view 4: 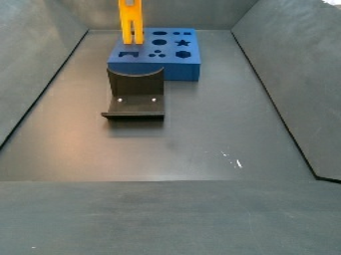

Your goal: Insert the double-square object.

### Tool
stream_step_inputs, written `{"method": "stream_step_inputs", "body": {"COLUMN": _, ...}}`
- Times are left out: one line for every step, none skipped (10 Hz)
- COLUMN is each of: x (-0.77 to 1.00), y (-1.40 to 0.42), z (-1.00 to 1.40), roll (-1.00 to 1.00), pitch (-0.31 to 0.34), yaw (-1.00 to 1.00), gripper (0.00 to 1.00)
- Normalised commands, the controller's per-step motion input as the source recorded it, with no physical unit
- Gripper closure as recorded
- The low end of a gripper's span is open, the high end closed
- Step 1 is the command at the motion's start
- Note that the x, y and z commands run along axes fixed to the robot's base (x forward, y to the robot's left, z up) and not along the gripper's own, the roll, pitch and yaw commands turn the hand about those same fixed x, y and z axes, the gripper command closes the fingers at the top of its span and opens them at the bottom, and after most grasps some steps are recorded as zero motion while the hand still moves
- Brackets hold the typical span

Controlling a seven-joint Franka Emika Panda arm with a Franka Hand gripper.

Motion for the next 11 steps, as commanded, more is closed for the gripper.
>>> {"method": "stream_step_inputs", "body": {"x": -0.05, "y": 0.0, "z": -0.19, "roll": 0.06, "pitch": -0.029, "yaw": 0.0, "gripper": 1.0}}
{"method": "stream_step_inputs", "body": {"x": -0.23, "y": -0.02, "z": -0.19, "roll": 0.11, "pitch": -0.079, "yaw": 0.0, "gripper": 1.0}}
{"method": "stream_step_inputs", "body": {"x": -0.24, "y": -0.07, "z": -0.22, "roll": 0.1, "pitch": -0.091, "yaw": 0.0, "gripper": 1.0}}
{"method": "stream_step_inputs", "body": {"x": -0.26, "y": -0.04, "z": -0.26, "roll": 0.1, "pitch": -0.097, "yaw": 0.0, "gripper": 1.0}}
{"method": "stream_step_inputs", "body": {"x": 0.0, "y": -0.09, "z": -0.48, "roll": 0.04, "pitch": -0.12, "yaw": 0.0, "gripper": 1.0}}
{"method": "stream_step_inputs", "body": {"x": 0.02, "y": -0.02, "z": -0.75, "roll": 0.04, "pitch": -0.213, "yaw": -0.02, "gripper": 1.0}}
{"method": "stream_step_inputs", "body": {"x": 0.0, "y": -0.06, "z": -0.82, "roll": 0.04, "pitch": -0.213, "yaw": -0.02, "gripper": 1.0}}
{"method": "stream_step_inputs", "body": {"x": 0.0, "y": -0.05, "z": -0.85, "roll": 0.05, "pitch": -0.2, "yaw": -0.02, "gripper": 1.0}}
{"method": "stream_step_inputs", "body": {"x": 0.0, "y": -0.03, "z": -0.86, "roll": 0.03, "pitch": -0.199, "yaw": -0.03, "gripper": 1.0}}
{"method": "stream_step_inputs", "body": {"x": 0.0, "y": 0.02, "z": 0.0, "roll": 0.0, "pitch": 0.0, "yaw": 0.0, "gripper": 1.0}}
{"method": "stream_step_inputs", "body": {"x": 0.0, "y": 0.0, "z": 0.0, "roll": 0.0, "pitch": 0.0, "yaw": 0.0, "gripper": 1.0}}
